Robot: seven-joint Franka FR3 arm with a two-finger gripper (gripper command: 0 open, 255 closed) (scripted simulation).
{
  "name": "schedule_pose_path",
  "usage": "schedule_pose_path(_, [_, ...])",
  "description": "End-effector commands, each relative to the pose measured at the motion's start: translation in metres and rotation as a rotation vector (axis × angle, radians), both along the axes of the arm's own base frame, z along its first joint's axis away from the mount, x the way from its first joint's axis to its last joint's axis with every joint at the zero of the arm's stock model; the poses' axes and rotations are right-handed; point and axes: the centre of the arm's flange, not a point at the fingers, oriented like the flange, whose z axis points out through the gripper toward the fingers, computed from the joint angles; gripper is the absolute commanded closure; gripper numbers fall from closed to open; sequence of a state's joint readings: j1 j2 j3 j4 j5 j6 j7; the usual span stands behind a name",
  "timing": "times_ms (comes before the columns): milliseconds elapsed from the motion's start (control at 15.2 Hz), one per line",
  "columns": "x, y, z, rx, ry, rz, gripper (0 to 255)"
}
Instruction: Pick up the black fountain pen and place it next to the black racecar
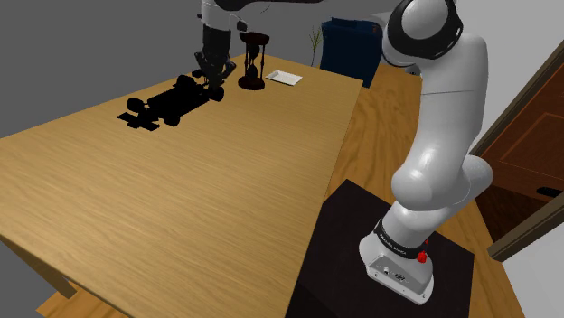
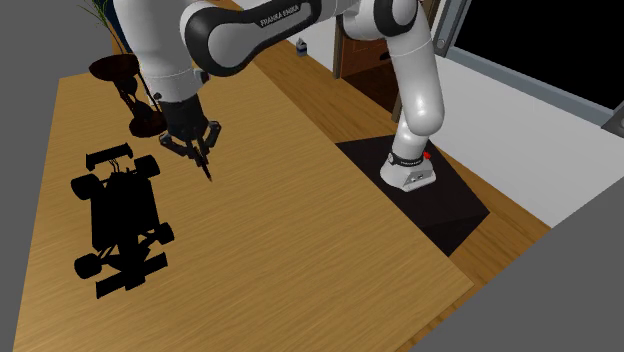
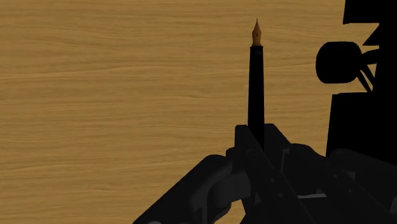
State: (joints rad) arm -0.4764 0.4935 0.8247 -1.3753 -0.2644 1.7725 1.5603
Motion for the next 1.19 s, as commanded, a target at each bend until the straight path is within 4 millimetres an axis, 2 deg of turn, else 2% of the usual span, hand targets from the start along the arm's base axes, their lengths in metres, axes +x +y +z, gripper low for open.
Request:
schedule_pose_path(0, [0.02,-0.023,0.001,-0.001,0.001,-0.001,255])
schedule_pose_path(132, [0.036,-0.045,0.001,-0.001,0.001,-0.001,255])
schedule_pose_path(1122, [0.036,-0.045,-0.078,-0.001,0.001,-0.001,255])
